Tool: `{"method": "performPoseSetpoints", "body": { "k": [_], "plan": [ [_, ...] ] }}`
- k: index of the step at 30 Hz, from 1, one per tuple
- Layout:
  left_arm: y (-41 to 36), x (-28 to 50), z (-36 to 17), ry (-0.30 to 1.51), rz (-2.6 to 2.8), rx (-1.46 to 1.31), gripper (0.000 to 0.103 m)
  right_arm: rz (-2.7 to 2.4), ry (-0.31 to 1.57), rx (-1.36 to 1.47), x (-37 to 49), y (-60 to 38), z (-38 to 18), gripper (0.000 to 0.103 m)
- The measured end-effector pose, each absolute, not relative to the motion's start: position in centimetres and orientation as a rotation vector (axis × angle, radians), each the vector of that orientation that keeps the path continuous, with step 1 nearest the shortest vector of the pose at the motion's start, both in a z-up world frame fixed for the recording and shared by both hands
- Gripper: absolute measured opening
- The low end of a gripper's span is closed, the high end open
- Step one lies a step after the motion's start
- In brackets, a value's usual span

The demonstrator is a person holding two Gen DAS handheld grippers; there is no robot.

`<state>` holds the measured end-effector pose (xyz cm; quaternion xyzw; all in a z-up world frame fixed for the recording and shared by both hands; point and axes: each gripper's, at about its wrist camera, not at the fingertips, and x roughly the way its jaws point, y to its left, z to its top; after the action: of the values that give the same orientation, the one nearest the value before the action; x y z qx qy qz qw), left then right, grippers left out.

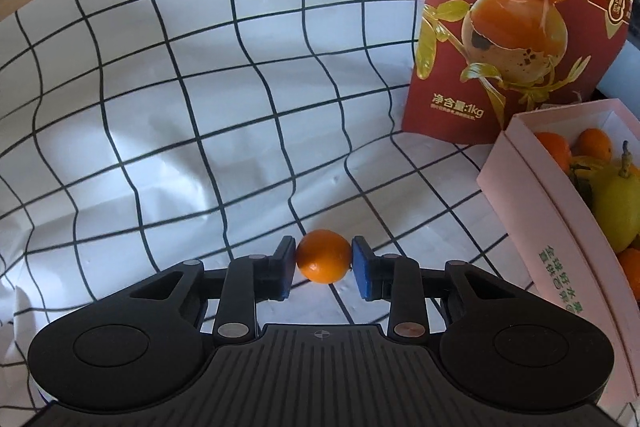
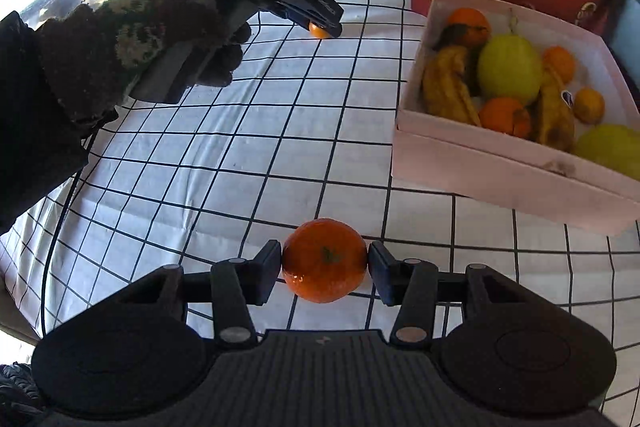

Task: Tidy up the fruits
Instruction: 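Grasp a small tangerine with the left tool while the right tool grasps a larger tangerine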

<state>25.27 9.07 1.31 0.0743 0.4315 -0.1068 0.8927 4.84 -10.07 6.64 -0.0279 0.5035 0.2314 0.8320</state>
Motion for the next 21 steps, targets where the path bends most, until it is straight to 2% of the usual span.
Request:
{"method": "performPoseSetpoints", "body": {
  "k": [7,11,21],
  "plan": [
    [10.0,21.5,2.7,0.89,-0.297,0.044,0.035,0.485,1.057,-0.061,4.9,-9.7,6.5,0.05],
    [11.1,16.8,4.0,0.88,-0.385,-0.072,0.035,0.477,1.035,-0.095,4.5,-9.3,6.4,0.06],
    [11.6,7.1,2.6,1.002,-0.473,-0.193,0.035,0.477,0.974,-0.255,2.6,-7.7,6.1,0.064]
  ]
}}
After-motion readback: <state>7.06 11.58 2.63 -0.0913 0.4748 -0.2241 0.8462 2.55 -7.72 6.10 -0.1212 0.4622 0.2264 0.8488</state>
